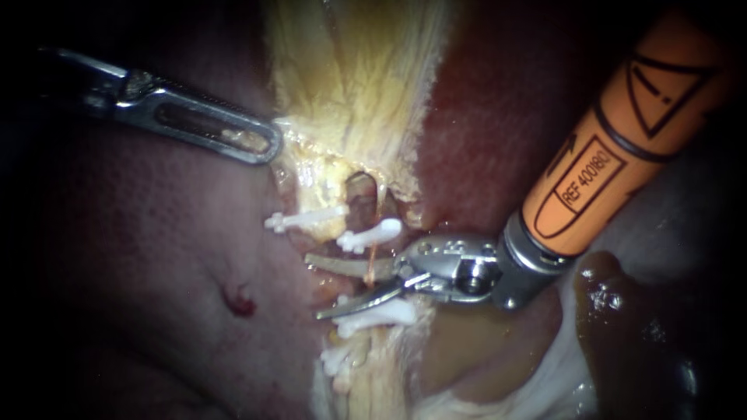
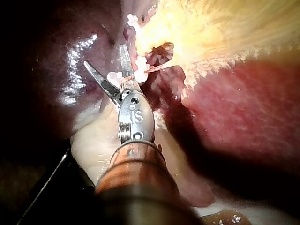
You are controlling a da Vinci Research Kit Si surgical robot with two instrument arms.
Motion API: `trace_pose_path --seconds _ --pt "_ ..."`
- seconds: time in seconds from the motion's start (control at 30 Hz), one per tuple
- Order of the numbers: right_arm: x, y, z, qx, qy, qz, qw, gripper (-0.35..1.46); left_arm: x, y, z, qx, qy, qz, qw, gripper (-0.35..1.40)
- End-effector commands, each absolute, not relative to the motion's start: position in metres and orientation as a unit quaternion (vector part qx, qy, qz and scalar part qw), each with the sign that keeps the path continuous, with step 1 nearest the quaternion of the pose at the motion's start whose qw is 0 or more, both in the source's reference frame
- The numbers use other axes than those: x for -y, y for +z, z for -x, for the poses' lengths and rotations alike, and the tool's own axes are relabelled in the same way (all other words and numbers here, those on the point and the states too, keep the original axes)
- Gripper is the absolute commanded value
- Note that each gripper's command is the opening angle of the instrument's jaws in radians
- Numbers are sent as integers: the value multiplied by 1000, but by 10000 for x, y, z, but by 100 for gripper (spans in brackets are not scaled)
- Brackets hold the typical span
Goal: Go to the cutting position right tube
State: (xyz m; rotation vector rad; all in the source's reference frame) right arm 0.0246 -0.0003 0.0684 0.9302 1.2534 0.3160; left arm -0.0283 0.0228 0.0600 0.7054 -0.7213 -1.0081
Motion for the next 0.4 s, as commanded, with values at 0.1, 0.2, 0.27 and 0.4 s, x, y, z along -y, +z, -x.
trace_pose_path --seconds 0.1,0.2,0.27,0.4 --pt "3 684 -246 -562 142 -417 700 138 -228 600 283 331 -462 -324 756 -35" --pt "3 684 -246 -562 142 -417 700 138 -228 600 283 331 -462 -324 756 -35" --pt "3 684 -246 -562 142 -417 700 138 -228 600 283 331 -462 -324 756 -35" --pt "3 685 -246 -562 142 -417 700 138 -228 600 284 331 -462 -324 756 -35"
